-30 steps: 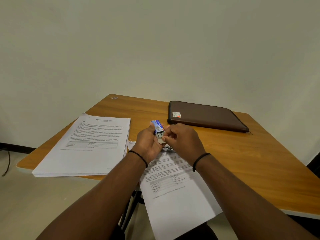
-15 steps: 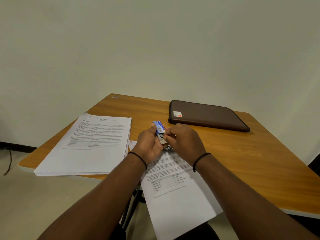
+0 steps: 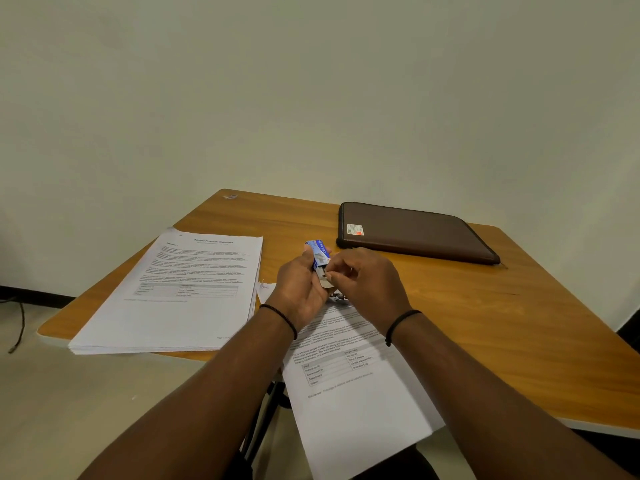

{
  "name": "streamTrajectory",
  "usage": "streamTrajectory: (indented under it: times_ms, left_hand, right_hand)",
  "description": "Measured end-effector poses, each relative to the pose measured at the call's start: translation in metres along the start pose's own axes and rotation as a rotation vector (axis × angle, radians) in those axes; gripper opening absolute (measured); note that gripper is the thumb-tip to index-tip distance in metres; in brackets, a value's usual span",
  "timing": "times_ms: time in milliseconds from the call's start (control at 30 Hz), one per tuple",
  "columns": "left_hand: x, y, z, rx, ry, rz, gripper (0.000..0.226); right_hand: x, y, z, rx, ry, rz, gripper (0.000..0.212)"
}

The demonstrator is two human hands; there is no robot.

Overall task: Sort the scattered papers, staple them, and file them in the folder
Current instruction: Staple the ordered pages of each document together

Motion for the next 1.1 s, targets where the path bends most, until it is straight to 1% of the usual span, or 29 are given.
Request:
streamTrajectory:
  times_ms: [133, 233, 400, 567, 700, 767, 867, 967, 1100]
  left_hand:
    - [-0.001, 0.000, 0.002, 0.002, 0.002, -0.030, 0.050]
    - [0.002, 0.001, 0.005, 0.012, 0.001, -0.038, 0.048]
    - [0.005, 0.002, 0.006, 0.033, 0.007, -0.067, 0.043]
    - [0.007, 0.001, 0.007, 0.018, 0.016, -0.074, 0.040]
    - [0.007, -0.002, 0.009, 0.002, 0.026, -0.063, 0.046]
    - [0.005, -0.003, 0.010, -0.001, 0.039, -0.063, 0.048]
    - [0.005, -0.002, 0.009, 0.001, 0.036, -0.071, 0.053]
    - [0.006, -0.003, 0.009, -0.009, 0.030, -0.078, 0.054]
    - [0.004, -0.006, 0.008, -0.021, 0.050, -0.100, 0.054]
  right_hand:
    - [-0.003, -0.001, 0.002, -0.010, 0.017, 0.034, 0.004]
    - [-0.005, -0.007, 0.003, -0.055, 0.009, 0.085, 0.003]
    - [-0.007, -0.014, 0.004, -0.146, -0.020, 0.182, 0.010]
    - [-0.007, -0.021, 0.004, -0.212, -0.027, 0.244, 0.010]
    - [-0.005, -0.015, 0.004, -0.165, -0.045, 0.204, 0.013]
    - [-0.004, -0.011, 0.004, -0.132, -0.042, 0.174, 0.011]
    - [-0.004, 0.000, 0.003, -0.048, -0.028, 0.065, 0.006]
    - [-0.004, 0.012, 0.001, 0.050, -0.014, -0.078, 0.002]
    - [-0.003, 0.018, 0.001, 0.128, 0.003, -0.111, 0.006]
Point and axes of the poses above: each hand's wrist, its own z-axis away from the middle knuckle, its own x-axis out of the palm, y = z × x, the point moved 10 cm from there along -z, towards the middle knuckle, and after that the axes turned 9 degrees about -z, right-handed, at the moved point
